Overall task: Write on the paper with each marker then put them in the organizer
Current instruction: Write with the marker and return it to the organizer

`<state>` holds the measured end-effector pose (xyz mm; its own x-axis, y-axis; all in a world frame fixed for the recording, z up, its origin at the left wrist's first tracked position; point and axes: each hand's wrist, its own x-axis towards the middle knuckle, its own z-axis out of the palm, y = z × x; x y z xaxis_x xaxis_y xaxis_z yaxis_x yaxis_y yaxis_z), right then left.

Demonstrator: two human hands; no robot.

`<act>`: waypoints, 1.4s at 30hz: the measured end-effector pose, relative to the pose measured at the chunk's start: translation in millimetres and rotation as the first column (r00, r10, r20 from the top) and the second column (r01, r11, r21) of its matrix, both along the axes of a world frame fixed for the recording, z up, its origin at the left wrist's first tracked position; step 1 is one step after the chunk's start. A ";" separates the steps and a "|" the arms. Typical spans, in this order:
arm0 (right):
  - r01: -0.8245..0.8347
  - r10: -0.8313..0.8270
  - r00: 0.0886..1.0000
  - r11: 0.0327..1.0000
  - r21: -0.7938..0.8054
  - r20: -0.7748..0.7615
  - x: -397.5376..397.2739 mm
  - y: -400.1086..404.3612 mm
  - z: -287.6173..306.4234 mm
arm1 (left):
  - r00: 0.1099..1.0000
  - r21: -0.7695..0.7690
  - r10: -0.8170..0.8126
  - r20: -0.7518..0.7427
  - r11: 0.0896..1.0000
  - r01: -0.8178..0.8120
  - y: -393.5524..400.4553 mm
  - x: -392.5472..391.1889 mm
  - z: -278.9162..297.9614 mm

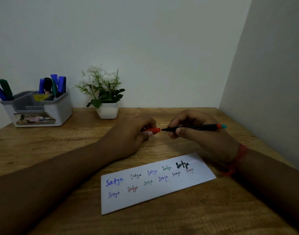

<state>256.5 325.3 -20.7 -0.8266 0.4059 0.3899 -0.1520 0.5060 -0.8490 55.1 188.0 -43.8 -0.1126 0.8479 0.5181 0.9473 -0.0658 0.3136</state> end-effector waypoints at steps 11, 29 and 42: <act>-0.027 0.027 1.000 0.999 0.034 0.006 -0.8 1.0 -2.0 | 0.998 0.034 -0.057 -0.001 0.998 0.057 0.4 2.1 -1.2; 0.053 -0.054 0.995 0.999 -0.004 -0.085 -14.3 -6.3 -8.9 | 0.995 0.199 -0.099 0.013 0.976 0.094 2.9 13.7 1.9; 0.145 -0.195 0.975 0.923 -0.357 -0.108 -23.8 -11.3 5.3 | 0.982 0.232 -0.010 -0.187 0.971 0.054 0.3 20.4 12.8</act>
<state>232.7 314.0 -15.5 -0.6808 0.6656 0.3058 -0.2182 0.2144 -0.9521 75.5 188.3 -30.9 0.0285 0.7012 0.7124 0.9832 -0.1480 0.1064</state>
